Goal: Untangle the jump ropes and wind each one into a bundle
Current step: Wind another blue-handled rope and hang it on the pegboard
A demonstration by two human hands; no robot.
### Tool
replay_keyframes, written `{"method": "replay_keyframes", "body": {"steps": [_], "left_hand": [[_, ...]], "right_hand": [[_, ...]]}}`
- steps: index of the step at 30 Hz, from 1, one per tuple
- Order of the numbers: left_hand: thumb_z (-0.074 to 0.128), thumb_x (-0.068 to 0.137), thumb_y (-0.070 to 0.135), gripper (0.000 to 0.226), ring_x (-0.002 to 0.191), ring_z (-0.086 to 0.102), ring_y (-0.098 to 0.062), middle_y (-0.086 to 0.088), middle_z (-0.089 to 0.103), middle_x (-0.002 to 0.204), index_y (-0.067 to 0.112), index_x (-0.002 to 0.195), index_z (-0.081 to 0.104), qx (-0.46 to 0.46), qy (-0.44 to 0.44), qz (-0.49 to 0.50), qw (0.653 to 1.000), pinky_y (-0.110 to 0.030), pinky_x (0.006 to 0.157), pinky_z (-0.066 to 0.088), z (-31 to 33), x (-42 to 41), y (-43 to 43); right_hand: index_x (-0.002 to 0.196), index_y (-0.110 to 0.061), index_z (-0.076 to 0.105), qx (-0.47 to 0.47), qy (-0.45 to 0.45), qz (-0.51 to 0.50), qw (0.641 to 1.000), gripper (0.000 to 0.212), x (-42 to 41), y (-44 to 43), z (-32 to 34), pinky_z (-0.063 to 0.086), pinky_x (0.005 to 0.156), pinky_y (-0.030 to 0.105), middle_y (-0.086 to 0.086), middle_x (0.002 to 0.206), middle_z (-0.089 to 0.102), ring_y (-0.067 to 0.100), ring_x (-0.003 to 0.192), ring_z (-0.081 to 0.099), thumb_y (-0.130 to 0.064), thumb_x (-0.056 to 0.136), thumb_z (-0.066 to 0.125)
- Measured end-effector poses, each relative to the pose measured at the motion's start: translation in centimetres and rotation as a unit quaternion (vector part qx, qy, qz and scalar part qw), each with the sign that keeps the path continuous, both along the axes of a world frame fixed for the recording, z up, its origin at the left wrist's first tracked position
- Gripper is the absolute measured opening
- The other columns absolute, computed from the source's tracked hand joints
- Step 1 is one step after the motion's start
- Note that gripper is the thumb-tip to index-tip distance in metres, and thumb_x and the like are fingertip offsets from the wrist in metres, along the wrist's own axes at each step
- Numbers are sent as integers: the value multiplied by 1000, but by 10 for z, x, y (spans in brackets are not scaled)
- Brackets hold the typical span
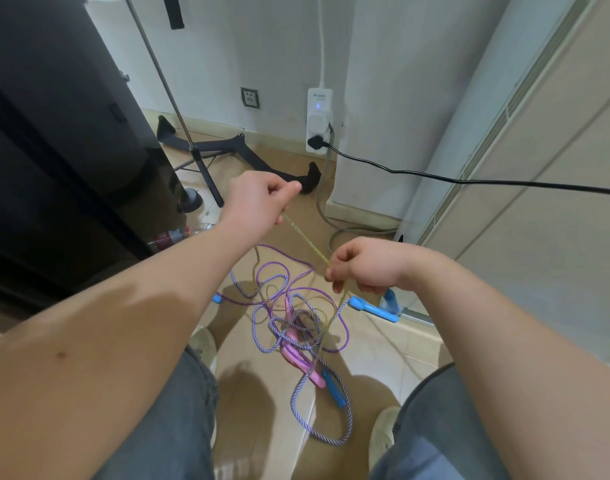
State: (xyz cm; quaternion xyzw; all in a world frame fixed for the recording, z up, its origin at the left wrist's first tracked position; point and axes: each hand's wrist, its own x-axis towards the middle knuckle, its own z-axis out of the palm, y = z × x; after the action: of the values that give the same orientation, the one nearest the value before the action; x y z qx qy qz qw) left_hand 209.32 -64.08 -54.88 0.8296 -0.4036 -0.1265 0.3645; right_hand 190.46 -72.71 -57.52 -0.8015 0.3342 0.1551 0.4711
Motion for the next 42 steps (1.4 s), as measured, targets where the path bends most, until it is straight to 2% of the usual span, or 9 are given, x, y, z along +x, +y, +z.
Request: {"method": "replay_keyframes", "body": {"steps": [5,11,14,17,20,24,29,34,42], "left_hand": [[56,96,47,34,61,67,-11,-3,70,76,21,79,69,-7,-7,43,999,-33,68,57,-1,0,0],[52,91,65,50,39,37,-4,6,43,49,23,70,70,176,-29,-155,972,-24,49,30,0,-15,8],[49,101,45,45,51,50,-6,2,55,59,19,64,56,12,172,-103,980,-26,59,42,6,-19,3],[39,106,39,44,83,72,-19,-5,74,86,18,68,45,-154,452,-67,876,-34,73,56,20,-18,-3],[38,105,41,40,56,57,-17,1,51,58,21,71,41,-197,536,-15,821,-33,64,56,25,-13,-4],[47,97,47,37,60,57,-25,-4,58,72,15,80,51,33,149,5,988,-31,64,49,4,5,-4],[34,97,65,76,115,57,-34,-18,62,123,-1,125,59,423,-102,-104,894,-35,91,44,-10,1,11],[62,92,43,63,128,53,-15,2,52,146,27,148,39,284,-21,-245,927,-33,109,40,-15,-6,10],[68,91,34,16,67,59,11,13,74,80,36,105,76,95,-35,-239,966,-15,70,48,-6,-12,5]], "right_hand": [[92,-18,69,-84,103,85,988,16,-4,4,-1,40,49,24,-5,88,76,17,56,49,-29,94,58],[89,-14,66,-22,-124,-86,988,24,3,-3,8,36,45,23,-3,69,70,12,49,43,-31,100,54],[89,-17,67,-24,-130,-95,987,22,-1,-9,8,36,45,22,-4,70,71,13,49,43,-33,99,56],[94,-15,69,-59,26,24,998,20,-9,-8,1,39,45,22,-6,80,75,16,54,47,-31,98,58],[97,-17,70,-79,171,106,976,22,-12,-3,-6,39,48,23,0,95,77,19,59,53,-31,98,53],[88,-19,67,-124,115,73,983,23,-8,-6,-5,44,51,24,-3,86,77,16,61,56,-31,98,51],[91,-19,68,-119,-48,-11,992,27,1,-4,4,45,62,25,-7,66,73,3,56,54,-35,101,49],[85,-21,68,-88,-110,-41,989,26,6,1,9,37,51,24,-5,60,67,4,47,45,-33,100,50],[87,-21,67,-59,-139,-62,986,22,3,-6,5,34,52,27,-5,61,68,6,47,42,-37,98,56]]}}
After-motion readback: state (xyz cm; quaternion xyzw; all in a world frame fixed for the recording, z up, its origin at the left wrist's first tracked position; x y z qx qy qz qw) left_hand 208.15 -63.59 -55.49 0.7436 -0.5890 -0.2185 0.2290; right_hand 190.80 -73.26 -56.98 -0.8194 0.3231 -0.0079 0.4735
